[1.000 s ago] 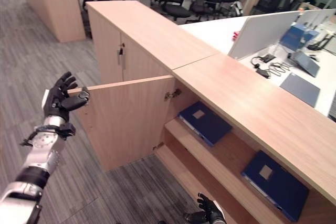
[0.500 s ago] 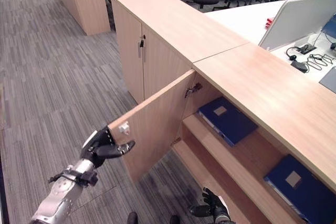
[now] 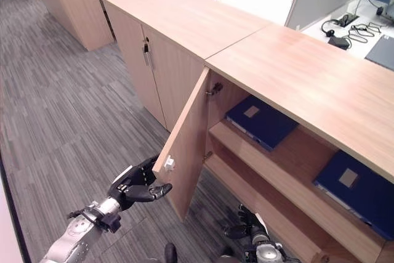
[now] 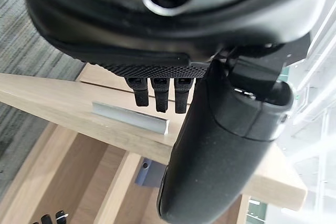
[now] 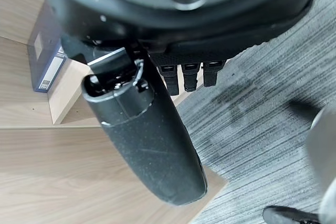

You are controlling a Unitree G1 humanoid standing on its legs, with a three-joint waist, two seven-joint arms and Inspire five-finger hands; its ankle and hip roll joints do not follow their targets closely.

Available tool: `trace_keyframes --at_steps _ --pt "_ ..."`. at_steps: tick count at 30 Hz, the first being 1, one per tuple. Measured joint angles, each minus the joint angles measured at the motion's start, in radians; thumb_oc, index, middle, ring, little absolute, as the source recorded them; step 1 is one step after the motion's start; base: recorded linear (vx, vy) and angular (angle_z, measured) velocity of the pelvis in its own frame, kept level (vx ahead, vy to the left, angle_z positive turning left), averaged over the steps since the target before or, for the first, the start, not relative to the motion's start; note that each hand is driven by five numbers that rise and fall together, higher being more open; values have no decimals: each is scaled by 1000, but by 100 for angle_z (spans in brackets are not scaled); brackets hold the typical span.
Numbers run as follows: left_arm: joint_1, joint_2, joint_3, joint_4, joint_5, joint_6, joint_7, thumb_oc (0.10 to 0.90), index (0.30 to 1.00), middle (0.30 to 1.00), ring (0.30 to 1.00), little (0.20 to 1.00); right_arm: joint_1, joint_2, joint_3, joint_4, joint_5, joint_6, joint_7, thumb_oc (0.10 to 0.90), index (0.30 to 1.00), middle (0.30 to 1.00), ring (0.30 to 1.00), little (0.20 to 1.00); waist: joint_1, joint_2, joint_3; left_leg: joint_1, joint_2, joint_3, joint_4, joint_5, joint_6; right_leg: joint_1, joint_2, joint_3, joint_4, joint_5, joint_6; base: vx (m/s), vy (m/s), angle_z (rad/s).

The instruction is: Put the empty folder in the office cabinet

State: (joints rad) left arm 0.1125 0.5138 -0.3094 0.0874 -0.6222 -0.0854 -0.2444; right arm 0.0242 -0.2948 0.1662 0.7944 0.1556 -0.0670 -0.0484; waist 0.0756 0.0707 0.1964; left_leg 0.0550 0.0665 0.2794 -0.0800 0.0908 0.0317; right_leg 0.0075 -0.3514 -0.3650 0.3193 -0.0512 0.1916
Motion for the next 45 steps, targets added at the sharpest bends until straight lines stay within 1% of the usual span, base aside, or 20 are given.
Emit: trace_keyframes --at_steps 2,3,7,9,18,20,22,23,25,26,27,28,29,30,32,34,38,40,42,45 --pt "18 16 21 -1 -1 0 8 800 900 900 900 900 0 12 0 -1 -9 1 -3 800 900 900 900 900 11 -33 -9 0 -13 18 0 3 -40 59 3 18 -131 13 25 -73 -177 -59" --pt "37 0 39 8 -1 0 20 800 900 900 900 900 8 -13 0 -1 -22 4 -9 800 900 900 900 900 -1 -12 -20 -1 12 32 0 24 -71 83 39 25 -218 1 10 -93 -227 -65" --pt "82 -77 32 31 -1 8 38 800 900 900 900 900 46 -93 7 5 -35 16 -28 800 900 900 900 900 -27 43 -70 13 65 43 1 35 -89 107 113 79 -317 48 -18 -74 -178 -47" --pt "63 -108 18 31 0 14 51 800 900 900 900 900 47 -98 6 13 -34 20 -48 800 900 900 900 900 -80 57 -84 20 102 44 1 45 -108 115 157 122 -392 90 -29 -141 -289 -69" --pt "14 -176 -6 78 -2 14 122 800 900 900 900 900 103 -63 39 47 10 31 -48 800 900 900 900 900 -153 60 -86 45 210 126 113 -5 -177 99 233 235 -384 103 -77 -50 -158 -41" --pt "17 -180 2 90 -6 13 142 800 900 900 900 900 91 -69 56 49 10 33 -54 800 900 900 900 900 -148 50 -78 55 218 60 169 -10 -197 78 240 304 -368 101 -103 -23 -39 -90" --pt "4 -188 8 107 -26 13 168 800 900 900 900 900 71 -76 57 43 13 30 -67 800 900 900 900 900 -154 48 -78 35 180 -54 233 0 -187 73 210 359 -412 105 -108 73 -47 -126" --pt "-38 -231 -16 109 -43 11 167 800 900 900 900 900 57 -94 54 47 16 33 -74 800 900 900 900 900 -134 40 -73 53 57 -258 138 -98 -145 37 172 453 -407 114 -108 157 -40 -115" --pt "-80 -256 -42 110 -41 -2 158 800 900 900 900 900 31 -111 55 58 23 33 -74 800 900 900 900 900 -134 51 -72 71 -8 -367 34 -167 -97 -22 181 482 -412 133 -72 141 -8 -87" --pt "-93 -260 -40 125 -39 -7 153 800 900 900 900 900 -2 -93 57 84 23 34 -74 800 900 900 900 900 -103 70 -73 64 6 -359 25 -165 -92 -64 211 495 -347 128 -64 129 19 -135" --pt "-98 -250 -39 155 -37 -19 157 800 900 900 900 900 -10 -60 58 79 24 37 -61 800 900 900 900 900 -92 76 -68 62 41 -312 41 -167 -91 -155 296 490 -52 56 -64 138 60 -131" --pt "-99 -232 -38 168 -36 -28 164 800 900 900 900 900 -2 -38 60 69 24 33 -56 800 900 900 900 900 -101 47 -69 73 33 -311 39 -165 -90 -157 314 476 47 -45 -76 132 95 -83" --pt "-106 -210 -37 175 -32 -30 172 800 900 900 900 900 -1 -23 59 69 25 30 -54 800 900 900 900 900 -109 13 -67 80 15 -298 57 -147 -108 -144 307 464 49 -107 -116 102 82 -43" --pt "-136 -204 -34 225 -16 -36 176 800 900 900 900 900 -9 -23 53 73 34 30 -48 800 900 900 900 900 -114 11 -46 78 18 -287 96 -148 -117 -119 305 471 16 -123 -136 103 84 -24" --pt "-177 -190 -21 320 10 -35 211 800 900 900 900 900 2 -35 50 67 46 30 -48 800 900 900 900 900 -129 -9 -34 21 1 -316 175 -150 -121 -39 283 509 -118 -54 -160 133 117 -30" --pt "-231 -174 35 383 28 -38 239 800 900 900 900 900 52 -67 27 26 62 26 -46 800 900 900 900 900 -130 -22 -25 -10 29 -384 62 -115 -175 58 257 551 -297 14 -133 157 168 -34" --pt "-287 -163 99 464 40 -70 280 800 900 900 900 900 88 -103 -22 11 71 19 -38 800 900 900 900 900 -125 30 -31 -20 70 -359 -3 2 -157 123 251 593 -401 63 -88 174 244 -48" --pt "-308 -102 154 506 40 -70 302 800 900 900 900 900 112 -72 -22 -9 89 5 -20 800 900 900 900 900 -154 -44 -37 -6 5 -319 -4 6 -125 130 179 600 -406 58 -60 129 251 -34" --pt "-324 -52 160 510 40 -71 319 800 900 900 900 900 130 -33 -23 -2 99 7 -15 800 900 900 900 900 -161 -89 -38 -7 -26 -304 -3 4 -99 124 151 595 -405 71 -34 96 265 -9" --pt "-373 -13 159 598 40 -71 324 800 900 900 900 900 140 13 -22 -2 105 7 -9 800 900 900 900 900 -160 -96 -39 3 -37 -279 0 8 -78 112 137 599 -386 102 -21 67 205 -16"
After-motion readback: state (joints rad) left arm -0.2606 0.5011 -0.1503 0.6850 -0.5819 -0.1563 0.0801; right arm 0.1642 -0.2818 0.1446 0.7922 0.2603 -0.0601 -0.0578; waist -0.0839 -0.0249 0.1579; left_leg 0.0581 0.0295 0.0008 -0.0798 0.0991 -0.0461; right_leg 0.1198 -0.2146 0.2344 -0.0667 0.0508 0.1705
